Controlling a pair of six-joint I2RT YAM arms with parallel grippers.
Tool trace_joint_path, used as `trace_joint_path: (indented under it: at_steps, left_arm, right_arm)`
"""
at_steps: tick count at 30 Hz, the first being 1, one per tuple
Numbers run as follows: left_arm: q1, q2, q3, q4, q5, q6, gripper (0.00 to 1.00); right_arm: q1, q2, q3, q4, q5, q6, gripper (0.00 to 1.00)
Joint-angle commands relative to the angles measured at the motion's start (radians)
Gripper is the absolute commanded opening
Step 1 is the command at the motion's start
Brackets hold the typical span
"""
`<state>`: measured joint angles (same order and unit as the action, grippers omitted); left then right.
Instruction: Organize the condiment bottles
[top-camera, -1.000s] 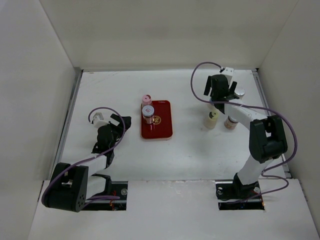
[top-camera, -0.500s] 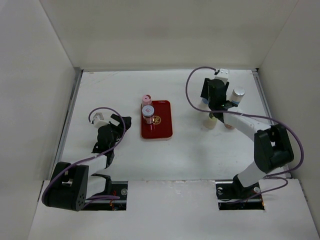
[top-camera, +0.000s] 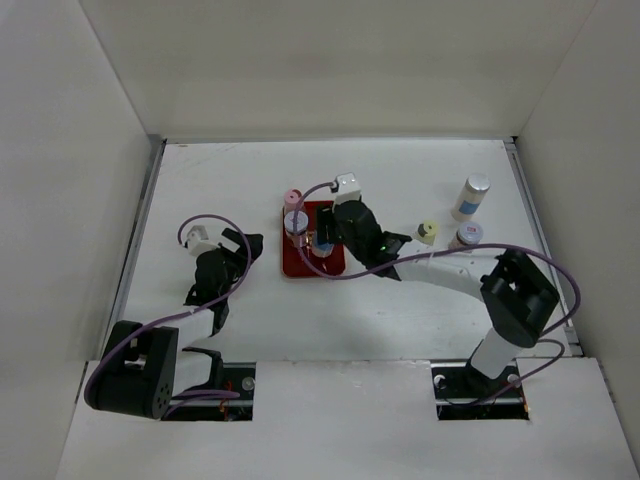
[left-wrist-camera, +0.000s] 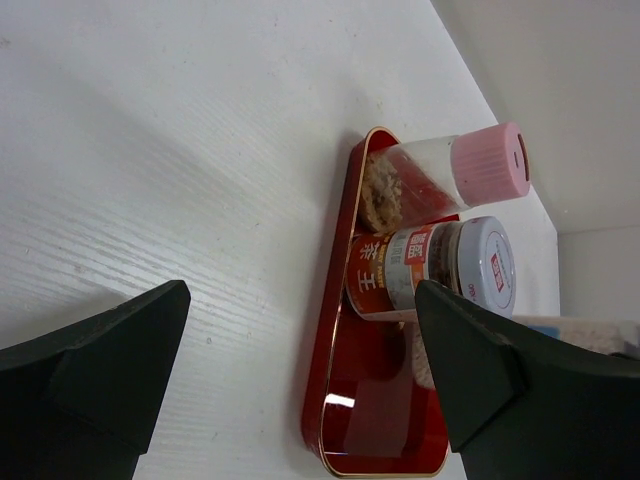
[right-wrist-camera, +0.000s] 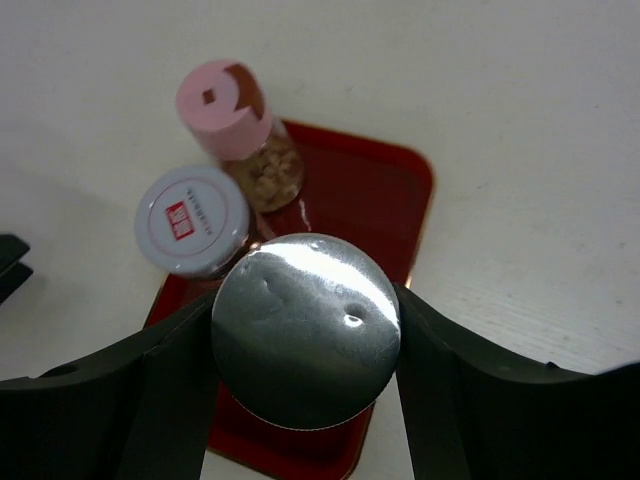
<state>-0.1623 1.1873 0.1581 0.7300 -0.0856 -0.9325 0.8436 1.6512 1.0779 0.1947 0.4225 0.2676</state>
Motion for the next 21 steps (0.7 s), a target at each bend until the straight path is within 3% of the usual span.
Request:
trace_joint_path:
  at_steps: [1,12,21]
  left_arm:
    - [0.0,-0.022,0.001,0.062,-0.006,-0.003,1.0]
    - [-0.001,-0.005,0.009,0.062,0.012,-0.008,1.0]
    - [0.008,-0.026,0.001,0.06,0.004,-0.008,1.0]
  right_arm:
    - [0.039,0.008,0.102,0.068,-0.013,0.033,0.56]
    - [0.177,0.159,0.208,0.035,-0.013,0.013,0.6]
    - [0.222,0.157,0.22,0.017,0.05,-0.027,0.85]
